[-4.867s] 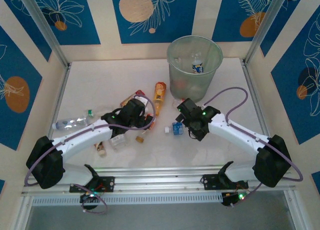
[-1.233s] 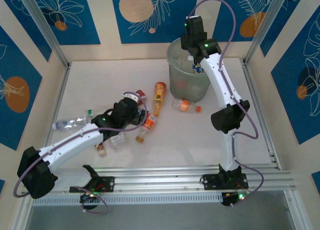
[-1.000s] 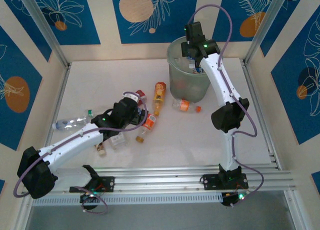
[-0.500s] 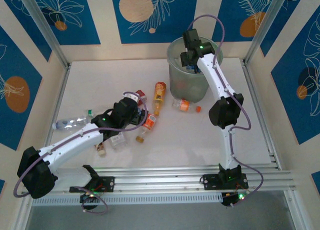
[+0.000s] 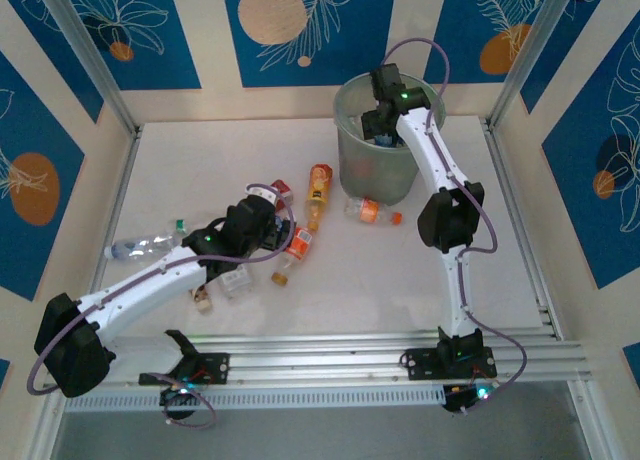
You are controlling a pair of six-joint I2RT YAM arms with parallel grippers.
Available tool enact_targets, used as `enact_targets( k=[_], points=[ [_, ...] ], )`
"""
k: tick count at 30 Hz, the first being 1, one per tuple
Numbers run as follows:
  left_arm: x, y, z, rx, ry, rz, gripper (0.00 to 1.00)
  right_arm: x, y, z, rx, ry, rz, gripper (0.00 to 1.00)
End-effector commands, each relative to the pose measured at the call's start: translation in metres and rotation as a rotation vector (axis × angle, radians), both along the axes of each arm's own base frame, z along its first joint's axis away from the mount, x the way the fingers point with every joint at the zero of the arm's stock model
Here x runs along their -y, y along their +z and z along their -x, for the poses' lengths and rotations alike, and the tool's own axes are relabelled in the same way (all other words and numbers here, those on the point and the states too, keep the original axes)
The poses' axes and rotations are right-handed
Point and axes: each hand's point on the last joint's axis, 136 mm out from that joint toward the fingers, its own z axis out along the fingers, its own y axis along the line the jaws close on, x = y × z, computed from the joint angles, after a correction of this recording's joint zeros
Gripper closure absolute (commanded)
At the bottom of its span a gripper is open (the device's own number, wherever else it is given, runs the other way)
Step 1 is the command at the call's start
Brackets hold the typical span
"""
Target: Put the plastic bottles in the bin
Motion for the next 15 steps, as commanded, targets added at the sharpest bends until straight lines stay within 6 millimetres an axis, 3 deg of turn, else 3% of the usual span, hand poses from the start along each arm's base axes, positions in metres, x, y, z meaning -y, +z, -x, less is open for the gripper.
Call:
enact_targets(
  k=[1,6,11,15],
  points=[
    [-0.006,0.011,-0.005,0.019,0.033,0.004,0.01,-0.003,-0.005,0.003,-0.032,0.02,-0.006,0.13],
    [-0.005,0.01,-0.006,0.014,0.031,0.006,0.01,-0.007,0.013,0.005,0.003,0.032,-0.004,0.13],
    [-0.004,0.009,-0.006,0.013,0.031,0.006,0.01,-0.008,0.025,0.008,0.025,0.033,-0.003,0.31],
    [-0.005,0.01,-0.006,0.015,0.034,0.005,0.0,-0.008,0.03,0.012,0.029,0.02,-0.005,0.36]
  ],
)
